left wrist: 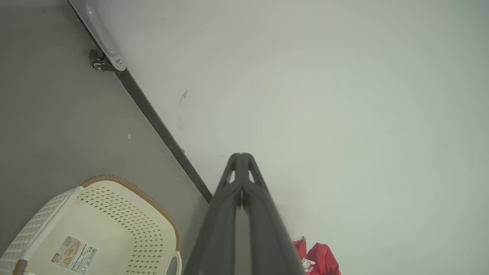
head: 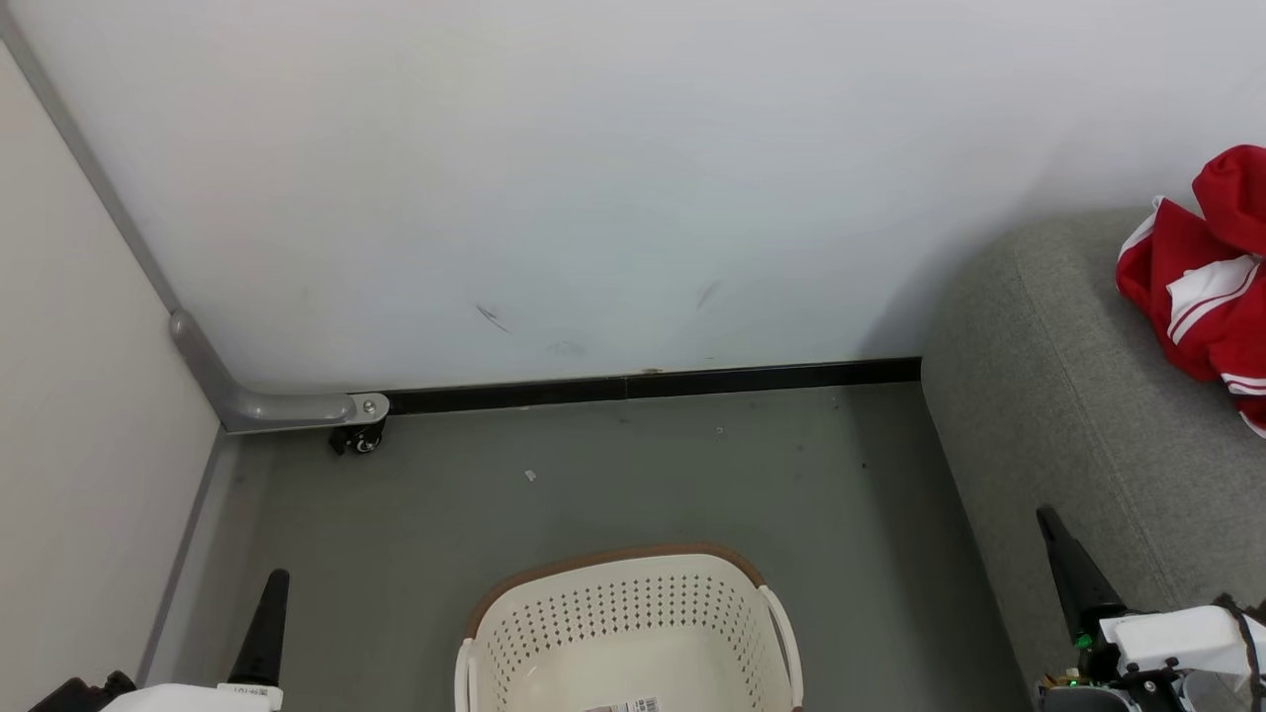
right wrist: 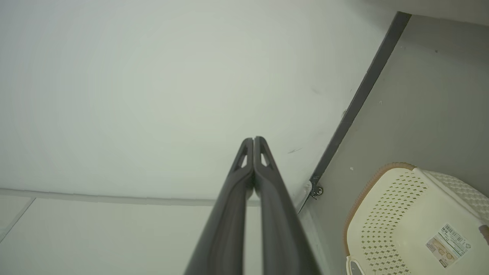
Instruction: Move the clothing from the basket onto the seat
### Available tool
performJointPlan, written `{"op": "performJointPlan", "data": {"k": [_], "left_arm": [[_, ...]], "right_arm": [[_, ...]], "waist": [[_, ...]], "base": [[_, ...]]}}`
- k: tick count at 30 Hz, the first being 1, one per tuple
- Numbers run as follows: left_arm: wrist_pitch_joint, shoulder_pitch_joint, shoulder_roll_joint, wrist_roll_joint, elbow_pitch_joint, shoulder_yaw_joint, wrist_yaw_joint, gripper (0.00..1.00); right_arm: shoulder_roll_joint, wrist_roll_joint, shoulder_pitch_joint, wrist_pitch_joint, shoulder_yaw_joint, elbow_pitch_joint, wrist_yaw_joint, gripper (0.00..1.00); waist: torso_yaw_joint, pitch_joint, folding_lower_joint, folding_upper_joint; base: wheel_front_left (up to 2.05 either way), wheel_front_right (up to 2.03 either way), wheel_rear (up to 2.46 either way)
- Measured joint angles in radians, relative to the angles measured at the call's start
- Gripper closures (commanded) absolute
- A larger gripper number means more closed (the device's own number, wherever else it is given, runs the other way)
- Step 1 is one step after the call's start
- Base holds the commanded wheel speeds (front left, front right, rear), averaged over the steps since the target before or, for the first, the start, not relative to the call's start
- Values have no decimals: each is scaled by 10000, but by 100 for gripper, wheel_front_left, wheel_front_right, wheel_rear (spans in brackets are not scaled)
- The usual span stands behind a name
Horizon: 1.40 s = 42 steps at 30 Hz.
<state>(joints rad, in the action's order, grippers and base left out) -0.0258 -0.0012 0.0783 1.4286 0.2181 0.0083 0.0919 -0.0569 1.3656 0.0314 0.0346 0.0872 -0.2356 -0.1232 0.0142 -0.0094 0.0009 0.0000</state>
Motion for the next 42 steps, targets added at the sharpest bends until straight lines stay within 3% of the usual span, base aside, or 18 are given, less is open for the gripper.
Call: {"op": "performJointPlan", "data": {"k": [17, 42], "left_arm": [[-529, -508, -173, 2017, 472, 332, 263, 100], [-533, -541, -190, 2067, 545, 368, 265, 100]], "right_arm": [[84, 2389, 206, 579, 307, -288, 0, 100], [113, 2454, 221, 623, 322, -314, 0, 100]], "waist": [[-143, 119, -3, 0], [-142, 119, -4, 0]], "base": [[0, 0, 0], [0, 0, 0]]}}
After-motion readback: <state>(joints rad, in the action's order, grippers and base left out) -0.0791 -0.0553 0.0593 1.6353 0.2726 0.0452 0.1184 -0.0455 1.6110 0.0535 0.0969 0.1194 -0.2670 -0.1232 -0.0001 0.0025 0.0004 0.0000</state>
